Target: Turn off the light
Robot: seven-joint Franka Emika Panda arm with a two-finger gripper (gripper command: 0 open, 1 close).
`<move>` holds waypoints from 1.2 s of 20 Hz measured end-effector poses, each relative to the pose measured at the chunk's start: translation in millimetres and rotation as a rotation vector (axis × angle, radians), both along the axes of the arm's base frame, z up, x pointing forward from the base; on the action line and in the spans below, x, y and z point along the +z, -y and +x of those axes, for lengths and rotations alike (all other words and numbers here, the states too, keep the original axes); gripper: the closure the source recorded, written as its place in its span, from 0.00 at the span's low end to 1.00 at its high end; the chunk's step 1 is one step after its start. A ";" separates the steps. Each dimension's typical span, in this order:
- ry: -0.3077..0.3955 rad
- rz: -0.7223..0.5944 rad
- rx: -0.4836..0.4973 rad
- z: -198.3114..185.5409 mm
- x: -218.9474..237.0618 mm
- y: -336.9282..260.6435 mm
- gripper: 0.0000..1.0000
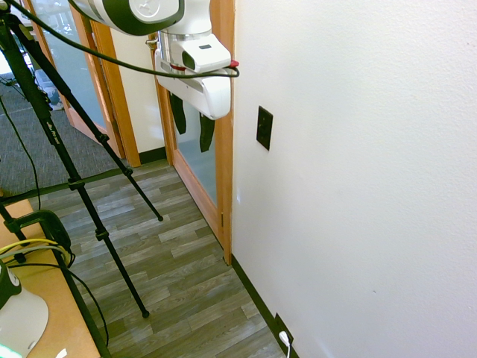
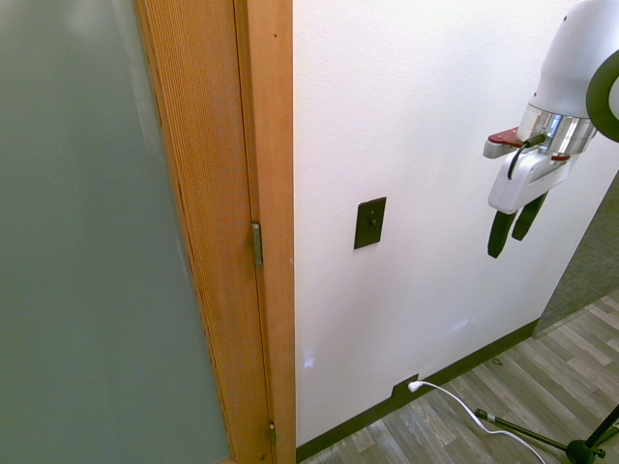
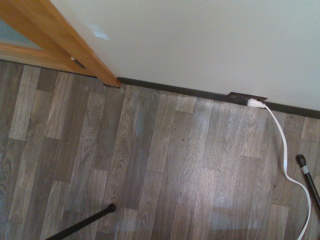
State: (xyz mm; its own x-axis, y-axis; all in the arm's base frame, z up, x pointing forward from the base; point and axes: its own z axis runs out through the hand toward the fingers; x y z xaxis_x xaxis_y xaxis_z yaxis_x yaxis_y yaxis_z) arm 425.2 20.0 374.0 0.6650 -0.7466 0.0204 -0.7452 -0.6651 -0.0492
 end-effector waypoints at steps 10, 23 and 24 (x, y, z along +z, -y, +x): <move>0.156 -0.002 0.090 76.4 -10.6 -38.8 0.00; 0.504 0.015 -0.032 134.1 -84.0 -37.2 0.00; 0.505 0.013 -0.032 134.4 -83.4 -37.9 1.00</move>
